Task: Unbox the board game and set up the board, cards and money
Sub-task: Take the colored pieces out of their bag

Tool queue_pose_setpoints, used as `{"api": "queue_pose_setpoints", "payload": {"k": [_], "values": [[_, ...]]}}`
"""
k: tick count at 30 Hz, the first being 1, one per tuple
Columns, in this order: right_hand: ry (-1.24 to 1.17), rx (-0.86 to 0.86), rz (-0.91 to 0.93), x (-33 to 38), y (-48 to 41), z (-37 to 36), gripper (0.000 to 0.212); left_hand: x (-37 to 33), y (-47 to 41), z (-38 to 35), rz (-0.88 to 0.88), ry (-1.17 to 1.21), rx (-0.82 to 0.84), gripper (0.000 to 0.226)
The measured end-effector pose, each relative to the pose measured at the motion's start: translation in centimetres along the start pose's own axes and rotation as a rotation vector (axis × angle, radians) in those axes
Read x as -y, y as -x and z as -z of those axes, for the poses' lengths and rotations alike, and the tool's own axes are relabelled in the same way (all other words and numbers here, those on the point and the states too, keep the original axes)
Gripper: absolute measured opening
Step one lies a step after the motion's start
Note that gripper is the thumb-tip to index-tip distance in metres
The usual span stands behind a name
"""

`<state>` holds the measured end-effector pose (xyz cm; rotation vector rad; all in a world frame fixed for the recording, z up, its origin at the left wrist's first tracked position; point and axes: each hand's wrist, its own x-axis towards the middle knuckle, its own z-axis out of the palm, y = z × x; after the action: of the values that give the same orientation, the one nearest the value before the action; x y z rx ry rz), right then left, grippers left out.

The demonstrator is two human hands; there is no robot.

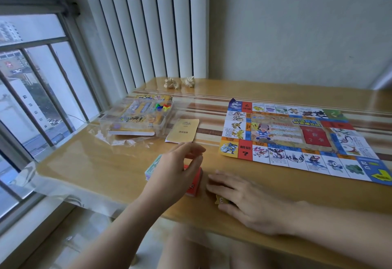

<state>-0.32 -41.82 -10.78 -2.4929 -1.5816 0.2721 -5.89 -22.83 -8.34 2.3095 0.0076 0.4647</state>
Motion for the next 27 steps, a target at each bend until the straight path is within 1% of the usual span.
{"api": "queue_pose_setpoints", "payload": {"k": [3, 5, 9, 12, 15, 18, 21, 24, 27], "values": [[-0.024, 0.01, -0.021, -0.3, -0.2, -0.5, 0.085, 0.1, -0.1, 0.1, -0.005, -0.01, -0.004, 0.018], [-0.065, 0.001, -0.042, -0.1, 0.0, -0.1, 0.083, 0.3, -0.3, 0.4, -0.008, -0.017, -0.014, 0.017], [-0.111, -0.115, -0.059, 0.3, -0.7, 2.8, 0.059, 1.1, -0.9, 1.5, -0.007, -0.034, -0.063, 0.016], [-0.123, -0.248, -0.015, 0.3, -2.9, 6.0, 0.051, 1.8, -2.0, 2.6, -0.003, -0.049, -0.101, 0.017], [-0.12, -0.255, 0.013, 0.5, -6.5, 9.1, 0.034, 2.9, -3.9, 4.3, 0.004, -0.059, -0.134, 0.016], [-0.132, -0.285, 0.007, 0.7, -11.4, 11.6, 0.025, 4.6, -6.2, 6.3, 0.008, -0.107, -0.198, 0.016], [-0.07, -0.269, 0.005, 0.0, -17.2, 13.4, 0.023, 7.2, -8.6, 8.1, 0.088, -0.18, -0.235, 0.018], [-0.022, -0.225, -0.014, -1.0, -22.7, 13.9, 0.024, 9.8, -10.7, 9.2, 0.185, -0.322, -0.186, 0.024], [0.038, -0.129, -0.045, -2.2, -26.9, 13.2, 0.028, 11.3, -12.2, 9.6, 0.251, -0.466, -0.125, 0.03]]}}
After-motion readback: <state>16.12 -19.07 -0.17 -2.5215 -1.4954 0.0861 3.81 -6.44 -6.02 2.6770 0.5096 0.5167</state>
